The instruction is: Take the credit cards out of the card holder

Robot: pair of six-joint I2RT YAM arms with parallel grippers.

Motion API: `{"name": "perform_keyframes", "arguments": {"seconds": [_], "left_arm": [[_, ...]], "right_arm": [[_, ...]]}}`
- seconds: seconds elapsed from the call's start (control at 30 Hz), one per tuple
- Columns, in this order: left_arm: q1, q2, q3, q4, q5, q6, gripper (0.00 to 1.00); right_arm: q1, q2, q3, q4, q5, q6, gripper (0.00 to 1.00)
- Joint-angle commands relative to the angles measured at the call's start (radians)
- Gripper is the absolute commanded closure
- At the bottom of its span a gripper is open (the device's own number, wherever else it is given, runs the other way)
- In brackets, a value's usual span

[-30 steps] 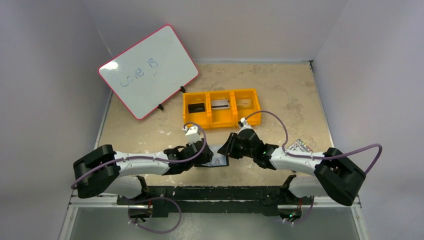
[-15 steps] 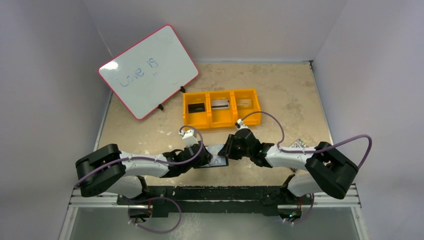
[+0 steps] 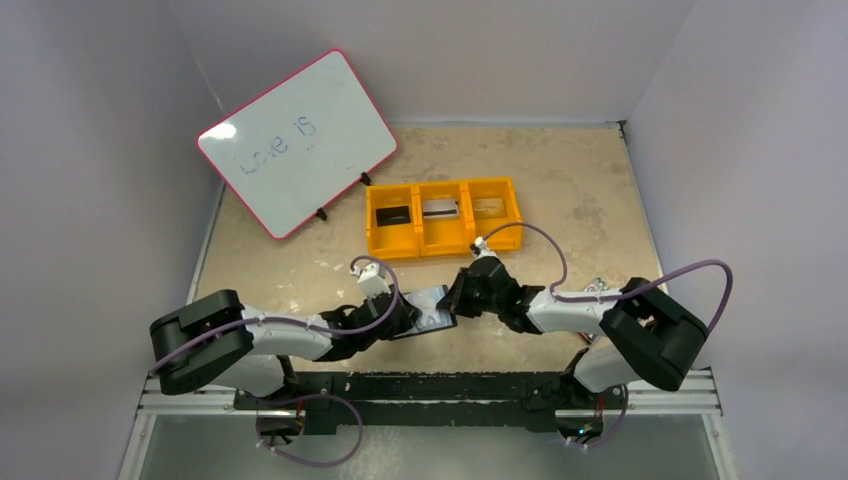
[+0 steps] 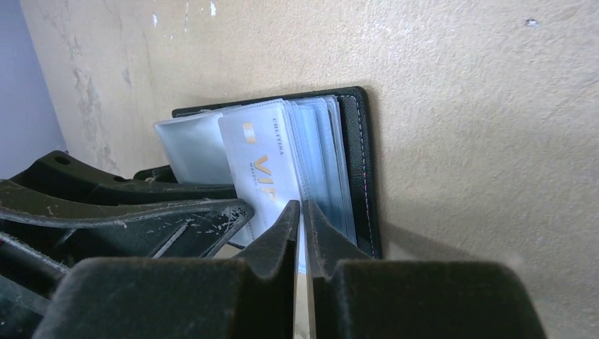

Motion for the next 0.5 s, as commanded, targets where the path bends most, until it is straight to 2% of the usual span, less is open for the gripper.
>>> {"name": "perform_keyframes", "arguments": {"seconds": [0.0, 0.13, 0.3, 0.47], "left_arm": [[0.006, -0.029, -0.044, -0.014, -0.009, -0.009, 0.81], [0.005, -0.060, -0.078, 0.020, -0.022, -0.020, 0.89], [0.005, -0.087, -0.129, 0.071, -0.036, -0.046, 0.91], [0.005, -0.097, -0.154, 0.113, -0.038, -0.052, 1.00]], "right_arm": [[0.011, 0.041, -0.008, -0.049, 0.007, 0.000, 0.92], [0.011, 0.052, -0.008, -0.047, 0.006, -0.001, 0.92], [0.011, 0.063, -0.010, -0.049, 0.006, 0.005, 0.92], [0.011, 0.069, -0.005, -0.047, 0.003, 0.004, 0.92]]}}
